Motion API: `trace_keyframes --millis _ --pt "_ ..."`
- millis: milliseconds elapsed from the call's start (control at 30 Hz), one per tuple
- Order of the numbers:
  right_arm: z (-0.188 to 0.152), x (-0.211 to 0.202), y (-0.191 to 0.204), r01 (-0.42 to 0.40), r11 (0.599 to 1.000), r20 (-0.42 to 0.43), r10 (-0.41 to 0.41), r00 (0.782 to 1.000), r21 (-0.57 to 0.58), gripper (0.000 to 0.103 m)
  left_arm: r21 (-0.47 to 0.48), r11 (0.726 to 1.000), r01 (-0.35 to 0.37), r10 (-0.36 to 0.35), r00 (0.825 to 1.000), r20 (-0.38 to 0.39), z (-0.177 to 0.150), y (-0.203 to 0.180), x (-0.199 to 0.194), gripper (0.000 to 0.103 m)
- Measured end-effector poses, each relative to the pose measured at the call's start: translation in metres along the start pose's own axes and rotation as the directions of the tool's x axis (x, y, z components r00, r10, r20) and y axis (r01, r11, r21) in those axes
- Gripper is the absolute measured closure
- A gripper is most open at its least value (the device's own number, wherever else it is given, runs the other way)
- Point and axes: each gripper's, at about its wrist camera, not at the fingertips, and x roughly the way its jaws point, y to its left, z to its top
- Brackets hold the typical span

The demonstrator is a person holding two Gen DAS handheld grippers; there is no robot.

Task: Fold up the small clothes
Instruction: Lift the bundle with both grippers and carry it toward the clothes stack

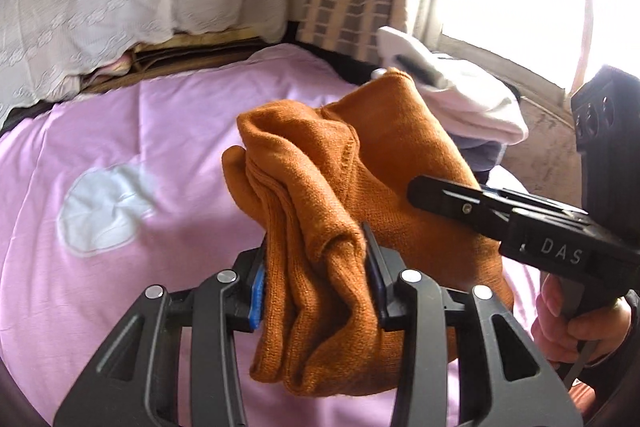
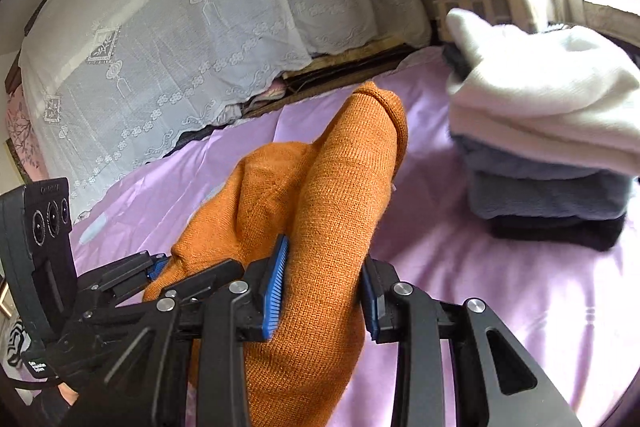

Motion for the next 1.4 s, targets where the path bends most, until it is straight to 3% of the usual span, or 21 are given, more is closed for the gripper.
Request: trace_keyframes --millis 233,367,633,867,1067,1267,1400 --pt "0.036 -0.049 0.002 0.013 0.997 0.103 -0.005 0.995 -0.08 0.07 -0.027 0.998 0.063 -0.062 0.997 0.048 0.036 -0.03 -0.006 0.065" --pt "0.07 -0.065 -0.006 0.031 0.993 0.167 -0.012 0.986 -0.112 0.07 0.019 0.999 0.038 -0.039 0.995 0.09 0.079 -0.054 -0.006 0.065" --pt "0.127 -0.085 -0.067 0.025 0.999 0.257 -0.016 0.966 -0.032 0.071 0.11 0.994 0.015 -0.031 0.988 0.15 0.153 -0.103 0.012 0.065" --pt "0.155 -0.089 -0.124 0.052 0.998 0.306 -0.059 0.95 0.033 0.071 0.149 0.989 0.02 -0.043 0.987 0.152 0.193 -0.146 0.054 0.065" --pt "0.16 -0.067 -0.171 0.055 0.994 0.27 -0.079 0.96 0.092 0.075 0.185 0.982 0.028 -0.054 0.989 0.135 0.209 -0.168 0.089 0.072" --pt "0.146 -0.034 -0.201 0.111 0.983 0.215 -0.14 0.967 0.143 0.077 0.2 0.98 0.016 -0.024 0.999 0.038 0.187 -0.168 0.143 0.072" --pt "0.14 -0.032 -0.21 0.123 0.979 0.206 -0.155 0.966 0.162 0.075 0.19 0.982 0.017 -0.026 0.999 0.044 0.185 -0.162 0.149 0.073"
